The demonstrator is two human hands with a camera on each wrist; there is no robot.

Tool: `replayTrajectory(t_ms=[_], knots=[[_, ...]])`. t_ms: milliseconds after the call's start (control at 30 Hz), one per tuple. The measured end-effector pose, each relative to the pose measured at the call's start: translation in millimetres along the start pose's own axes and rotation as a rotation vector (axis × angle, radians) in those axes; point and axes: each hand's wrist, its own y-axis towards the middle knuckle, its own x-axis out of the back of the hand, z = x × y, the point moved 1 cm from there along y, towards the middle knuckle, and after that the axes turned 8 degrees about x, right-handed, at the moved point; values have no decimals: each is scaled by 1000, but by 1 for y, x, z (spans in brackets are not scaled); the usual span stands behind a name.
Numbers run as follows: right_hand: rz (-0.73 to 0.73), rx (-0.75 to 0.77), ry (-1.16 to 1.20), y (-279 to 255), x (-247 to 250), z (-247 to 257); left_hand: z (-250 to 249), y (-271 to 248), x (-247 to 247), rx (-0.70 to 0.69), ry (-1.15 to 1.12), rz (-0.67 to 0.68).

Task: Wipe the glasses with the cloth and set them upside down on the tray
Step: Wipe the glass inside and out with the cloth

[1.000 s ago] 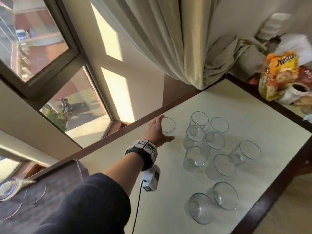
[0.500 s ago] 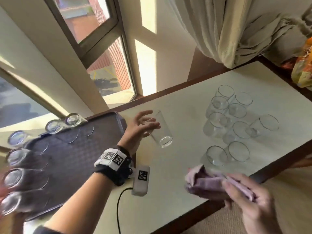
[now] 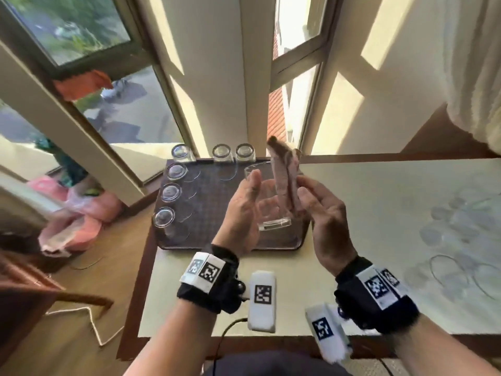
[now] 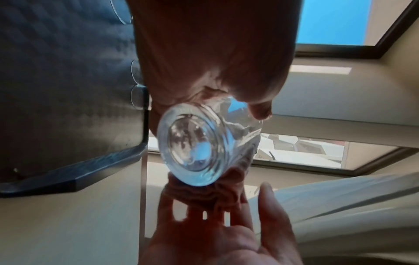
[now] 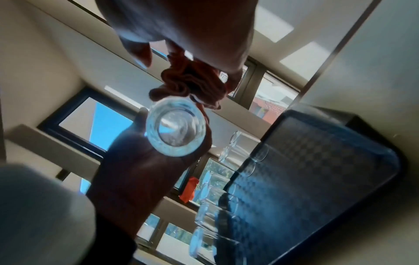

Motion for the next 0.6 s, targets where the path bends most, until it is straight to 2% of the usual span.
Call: replayTrajectory(t_ms=[133,200,267,333,400,467,533,600], knots=[[92,-255,127,17,-18,-4,2,-9,15,11,27,-24],[150,-314,227,22,-23,-5,4,-12,15,24,7,-5],[127,-314,224,19,-26,-3,4,-12,14,24,-3,-38],[60,-238,62,16,-27,-5,4,-10,14,16,-2,-105],[31,-57,-176,10,-25,-9,3,-8,12,9,-18,-166],[100,96,-337,2,-24,-12,5,-5,8,-10,-54,-199],[208,186,-435,-4,-26,-13,6,-2,2,-65,-85,-177],[245,239,-389,-7,-28,-12,9,3,-4,-123,-37,-130]])
